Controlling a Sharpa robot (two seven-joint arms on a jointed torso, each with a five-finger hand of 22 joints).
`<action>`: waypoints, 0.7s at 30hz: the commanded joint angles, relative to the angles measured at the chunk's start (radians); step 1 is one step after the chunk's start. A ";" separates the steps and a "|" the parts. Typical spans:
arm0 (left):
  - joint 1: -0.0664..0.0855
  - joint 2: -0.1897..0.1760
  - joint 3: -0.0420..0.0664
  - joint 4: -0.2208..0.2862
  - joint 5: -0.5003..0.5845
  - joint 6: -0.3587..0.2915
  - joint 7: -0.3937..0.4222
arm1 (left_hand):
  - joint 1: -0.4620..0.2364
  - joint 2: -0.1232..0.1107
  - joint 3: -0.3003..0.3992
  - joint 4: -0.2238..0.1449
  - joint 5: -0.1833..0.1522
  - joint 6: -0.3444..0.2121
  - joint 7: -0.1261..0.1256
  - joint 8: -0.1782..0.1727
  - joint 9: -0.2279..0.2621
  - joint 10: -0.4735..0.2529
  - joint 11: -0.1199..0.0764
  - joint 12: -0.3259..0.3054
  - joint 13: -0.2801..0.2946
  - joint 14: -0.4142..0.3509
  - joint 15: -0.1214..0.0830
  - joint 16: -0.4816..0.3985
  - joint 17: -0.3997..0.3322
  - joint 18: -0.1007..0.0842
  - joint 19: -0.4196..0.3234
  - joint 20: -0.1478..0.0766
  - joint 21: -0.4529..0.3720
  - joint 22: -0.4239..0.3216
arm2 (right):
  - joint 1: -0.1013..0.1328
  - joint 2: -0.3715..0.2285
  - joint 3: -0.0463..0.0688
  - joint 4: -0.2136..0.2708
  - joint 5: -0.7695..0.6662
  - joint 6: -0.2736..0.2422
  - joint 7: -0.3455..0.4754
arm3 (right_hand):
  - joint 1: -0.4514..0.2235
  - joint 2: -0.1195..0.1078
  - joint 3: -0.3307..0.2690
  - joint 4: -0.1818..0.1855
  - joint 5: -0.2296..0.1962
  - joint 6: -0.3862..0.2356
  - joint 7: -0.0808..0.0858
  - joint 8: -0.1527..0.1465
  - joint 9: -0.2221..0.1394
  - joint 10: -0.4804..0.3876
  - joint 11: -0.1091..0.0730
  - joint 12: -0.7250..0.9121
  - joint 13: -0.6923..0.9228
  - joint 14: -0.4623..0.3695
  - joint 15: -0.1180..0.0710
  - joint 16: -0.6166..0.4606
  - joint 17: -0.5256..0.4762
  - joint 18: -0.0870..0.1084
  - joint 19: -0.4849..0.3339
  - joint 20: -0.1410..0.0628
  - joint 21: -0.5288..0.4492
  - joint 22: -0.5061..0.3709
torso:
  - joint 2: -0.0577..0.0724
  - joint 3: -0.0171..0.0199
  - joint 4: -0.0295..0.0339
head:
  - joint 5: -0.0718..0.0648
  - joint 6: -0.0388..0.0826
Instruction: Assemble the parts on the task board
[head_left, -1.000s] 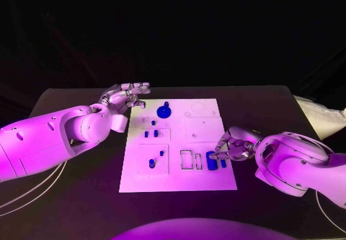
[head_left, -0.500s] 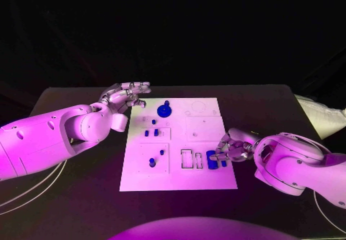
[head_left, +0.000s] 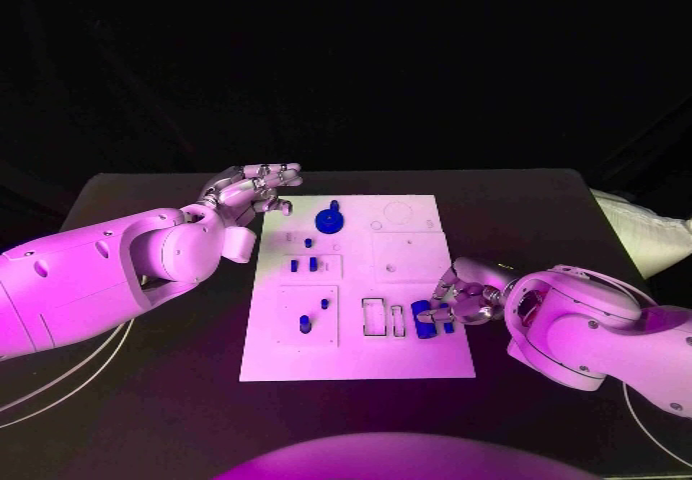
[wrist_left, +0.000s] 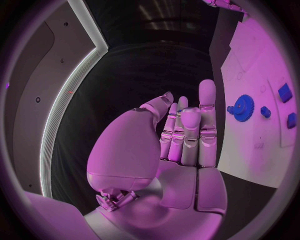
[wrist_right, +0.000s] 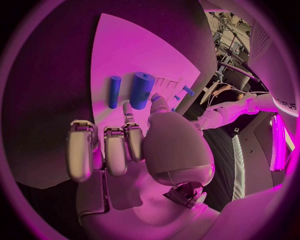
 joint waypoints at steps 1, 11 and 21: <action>0.000 -0.001 0.001 0.003 -0.004 0.021 0.001 | 0.005 -0.002 0.001 -0.006 0.005 -0.004 0.000 0.001 -0.001 -0.009 -0.001 0.005 -0.001 -0.007 0.002 -0.002 -0.002 0.017 -0.007 0.001 -0.006 -0.001 | -0.005 0.005 0.000 -0.007 -0.018 0.041 -0.006 | -0.001 0.007 -0.007 -0.001 0.003 0.010 0.000 0.004 0.001 0.005 -0.003 0.001 0.087 0.081 -0.008 0.006 0.136 -0.018 0.007 -0.003 0.006 0.006 | 0.000 0.0003 0.0004 | 0.001 -0.002; 0.000 -0.003 0.001 0.004 -0.005 0.023 -0.001 | 0.005 -0.002 0.001 -0.007 0.005 -0.005 0.000 0.001 -0.001 -0.010 -0.001 0.006 -0.001 -0.009 0.002 -0.002 -0.004 0.017 -0.008 0.001 -0.006 -0.001 | -0.024 0.034 0.000 -0.027 -0.036 0.062 -0.007 | 0.000 0.008 -0.009 -0.003 0.000 0.013 -0.001 0.007 0.003 0.004 -0.004 -0.001 0.087 0.081 -0.008 0.007 0.137 -0.019 0.007 -0.004 0.007 0.008 | 0.000 0.0009 0.0003 | 0.007 -0.006; 0.000 -0.005 0.001 0.005 -0.007 0.024 -0.003 | 0.005 -0.002 0.001 -0.007 0.005 -0.005 0.000 0.001 -0.001 -0.010 -0.001 0.006 -0.001 -0.009 0.002 -0.002 -0.004 0.017 -0.008 0.001 -0.006 -0.001 | -0.036 0.052 0.000 -0.042 -0.074 0.060 -0.010 | 0.082 0.043 0.018 -0.047 -0.044 0.027 -0.007 0.022 0.016 0.008 -0.011 -0.001 0.096 0.082 -0.014 0.009 0.142 -0.020 0.008 -0.009 0.011 0.014 | -0.001 0.0000 -0.0011 | 0.011 -0.010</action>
